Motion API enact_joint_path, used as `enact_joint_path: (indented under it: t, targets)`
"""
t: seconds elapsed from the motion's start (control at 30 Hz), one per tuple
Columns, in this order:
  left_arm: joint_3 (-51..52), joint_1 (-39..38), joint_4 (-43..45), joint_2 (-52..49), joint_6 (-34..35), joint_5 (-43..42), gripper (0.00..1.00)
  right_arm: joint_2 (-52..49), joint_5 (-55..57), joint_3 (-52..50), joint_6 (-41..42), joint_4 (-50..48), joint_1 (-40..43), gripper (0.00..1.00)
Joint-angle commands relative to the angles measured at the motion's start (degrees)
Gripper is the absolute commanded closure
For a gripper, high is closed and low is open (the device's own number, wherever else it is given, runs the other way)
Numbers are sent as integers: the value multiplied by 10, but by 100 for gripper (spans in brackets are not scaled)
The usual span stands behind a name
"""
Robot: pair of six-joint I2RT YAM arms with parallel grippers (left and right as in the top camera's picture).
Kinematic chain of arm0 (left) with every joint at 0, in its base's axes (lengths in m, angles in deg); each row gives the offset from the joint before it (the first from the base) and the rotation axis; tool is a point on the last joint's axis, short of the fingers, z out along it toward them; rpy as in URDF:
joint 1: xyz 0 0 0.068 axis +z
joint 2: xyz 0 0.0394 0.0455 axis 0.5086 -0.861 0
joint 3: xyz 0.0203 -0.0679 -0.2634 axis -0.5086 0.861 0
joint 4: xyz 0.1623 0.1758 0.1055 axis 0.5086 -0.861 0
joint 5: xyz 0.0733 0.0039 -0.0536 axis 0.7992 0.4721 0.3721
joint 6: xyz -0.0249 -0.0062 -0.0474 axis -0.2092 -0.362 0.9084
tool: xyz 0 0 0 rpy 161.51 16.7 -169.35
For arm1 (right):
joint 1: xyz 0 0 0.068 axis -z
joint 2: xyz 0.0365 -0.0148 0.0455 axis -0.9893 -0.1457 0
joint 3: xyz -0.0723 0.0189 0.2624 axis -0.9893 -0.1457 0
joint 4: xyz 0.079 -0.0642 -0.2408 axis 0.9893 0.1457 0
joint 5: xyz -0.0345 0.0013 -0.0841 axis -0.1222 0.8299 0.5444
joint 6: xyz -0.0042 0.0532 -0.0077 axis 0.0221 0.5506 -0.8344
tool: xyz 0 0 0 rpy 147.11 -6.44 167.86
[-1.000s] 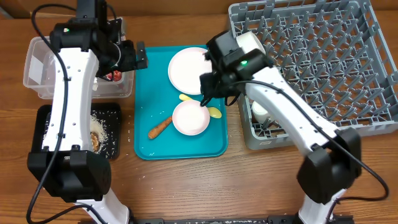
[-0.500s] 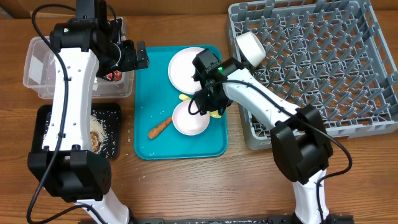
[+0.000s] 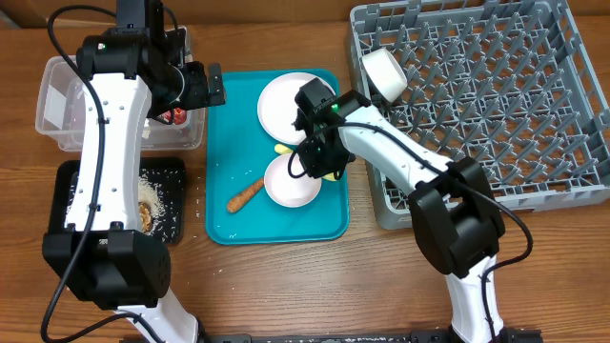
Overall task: Sort waste into correct bins and load items into the dishwasher
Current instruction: 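Lift the bowl and carry it right over the grey dish rack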
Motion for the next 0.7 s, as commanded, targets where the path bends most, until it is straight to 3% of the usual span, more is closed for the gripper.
enact_joint_path:
  t: [0.0,0.27,0.5,0.67]
  targets:
    - [3,-1,4,-1,1,12,0,-5,-6,-2,-3,-2,-3,96]
    - [3,-1,12,-1,1,12,0,22,3,62,-1,42,1,96]
    - [3,-1,12,-1,1,11,0,94,177,232,75,158,48,96]
    - [3,-1,13,-1,1,12,0,145,342,265,140,190,101,96]
